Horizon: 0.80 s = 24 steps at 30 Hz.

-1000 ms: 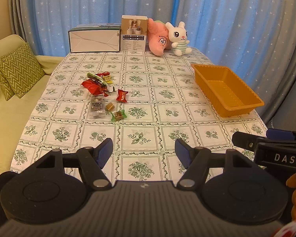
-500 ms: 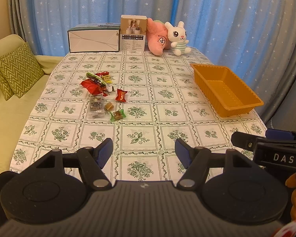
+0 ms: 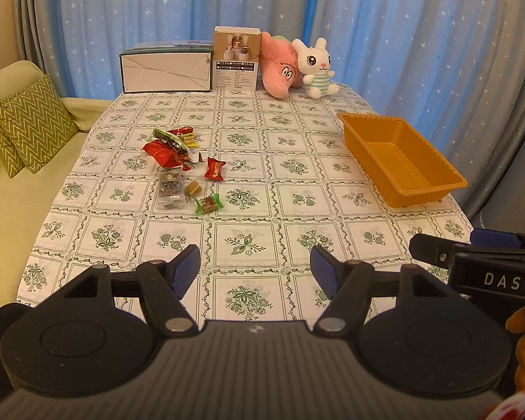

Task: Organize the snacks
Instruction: 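Grasp the clear cracker packet with the left tool while the right tool grasps the green-wrapped candy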

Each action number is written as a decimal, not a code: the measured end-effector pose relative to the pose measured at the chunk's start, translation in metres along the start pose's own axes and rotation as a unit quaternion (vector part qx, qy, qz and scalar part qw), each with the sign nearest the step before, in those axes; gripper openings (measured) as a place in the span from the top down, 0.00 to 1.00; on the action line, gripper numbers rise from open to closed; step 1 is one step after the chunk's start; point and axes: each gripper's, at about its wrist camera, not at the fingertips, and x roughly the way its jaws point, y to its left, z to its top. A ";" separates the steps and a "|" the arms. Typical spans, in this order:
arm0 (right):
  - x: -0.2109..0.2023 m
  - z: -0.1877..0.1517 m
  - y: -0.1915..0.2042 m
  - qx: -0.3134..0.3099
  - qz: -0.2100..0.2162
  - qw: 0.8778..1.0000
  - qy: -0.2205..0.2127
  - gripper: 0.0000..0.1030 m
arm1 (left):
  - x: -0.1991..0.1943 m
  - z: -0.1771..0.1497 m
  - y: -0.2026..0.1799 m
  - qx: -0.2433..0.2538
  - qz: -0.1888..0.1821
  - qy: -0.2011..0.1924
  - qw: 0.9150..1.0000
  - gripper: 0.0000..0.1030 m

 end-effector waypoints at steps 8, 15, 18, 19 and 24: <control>0.000 0.000 0.000 0.000 0.000 1.000 0.000 0.10 | 0.000 0.000 -0.002 0.001 -0.002 -0.001 1.000 0.35; 0.006 0.002 0.001 0.000 0.002 1.000 -0.002 0.10 | 0.001 0.004 0.011 -0.003 -0.010 -0.004 1.000 0.35; 0.010 0.006 0.006 -0.005 0.007 1.000 -0.004 0.10 | 0.004 0.008 0.023 -0.005 -0.005 -0.005 1.000 0.35; 0.012 0.008 0.009 -0.007 0.009 1.000 -0.005 0.10 | 0.006 0.010 0.028 -0.006 -0.003 -0.005 1.000 0.35; 0.026 0.017 0.023 -0.017 0.025 1.000 -0.009 0.10 | 0.015 0.022 0.055 -0.007 0.021 -0.008 1.000 0.35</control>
